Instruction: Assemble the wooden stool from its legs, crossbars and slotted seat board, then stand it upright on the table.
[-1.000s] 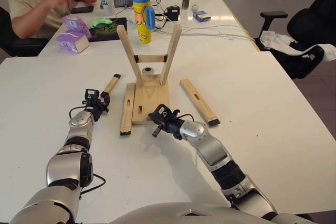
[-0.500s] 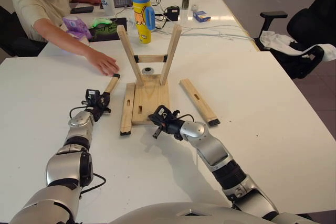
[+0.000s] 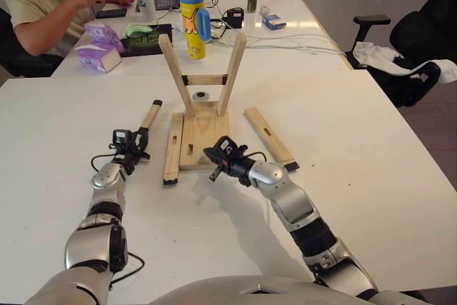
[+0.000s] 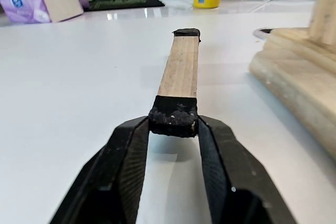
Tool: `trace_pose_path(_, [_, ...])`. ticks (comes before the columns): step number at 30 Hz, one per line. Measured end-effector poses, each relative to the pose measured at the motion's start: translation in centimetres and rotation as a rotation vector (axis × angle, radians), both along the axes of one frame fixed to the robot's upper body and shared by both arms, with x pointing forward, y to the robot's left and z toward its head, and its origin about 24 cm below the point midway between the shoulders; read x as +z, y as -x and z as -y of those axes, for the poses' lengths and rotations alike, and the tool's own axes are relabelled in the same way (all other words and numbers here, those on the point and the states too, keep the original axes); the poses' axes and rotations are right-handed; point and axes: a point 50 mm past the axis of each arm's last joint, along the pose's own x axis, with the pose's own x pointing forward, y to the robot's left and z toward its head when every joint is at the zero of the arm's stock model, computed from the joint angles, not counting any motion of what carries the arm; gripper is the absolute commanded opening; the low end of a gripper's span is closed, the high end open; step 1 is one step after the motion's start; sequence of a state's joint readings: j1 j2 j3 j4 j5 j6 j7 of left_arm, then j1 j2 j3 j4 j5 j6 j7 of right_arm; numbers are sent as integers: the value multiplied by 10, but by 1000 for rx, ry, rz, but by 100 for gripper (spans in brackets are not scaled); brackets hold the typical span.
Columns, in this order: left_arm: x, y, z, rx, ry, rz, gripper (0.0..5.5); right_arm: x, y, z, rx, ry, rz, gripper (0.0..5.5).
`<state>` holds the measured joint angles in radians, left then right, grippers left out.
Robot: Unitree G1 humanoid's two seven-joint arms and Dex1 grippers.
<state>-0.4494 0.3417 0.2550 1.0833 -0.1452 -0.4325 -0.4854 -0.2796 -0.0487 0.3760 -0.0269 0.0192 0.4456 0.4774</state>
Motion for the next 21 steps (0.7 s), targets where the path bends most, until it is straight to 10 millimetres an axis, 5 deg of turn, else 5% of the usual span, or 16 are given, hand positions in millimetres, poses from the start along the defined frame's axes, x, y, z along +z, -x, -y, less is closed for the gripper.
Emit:
trace_pose_path(10, [20,18,14,-81,-17,125,140,3,-11,25,-93,-200,-182,182])
trace_pose_path(21, [60,92,45,-210,-48,226,140,20,-16,53,-151,-827,-562,358])
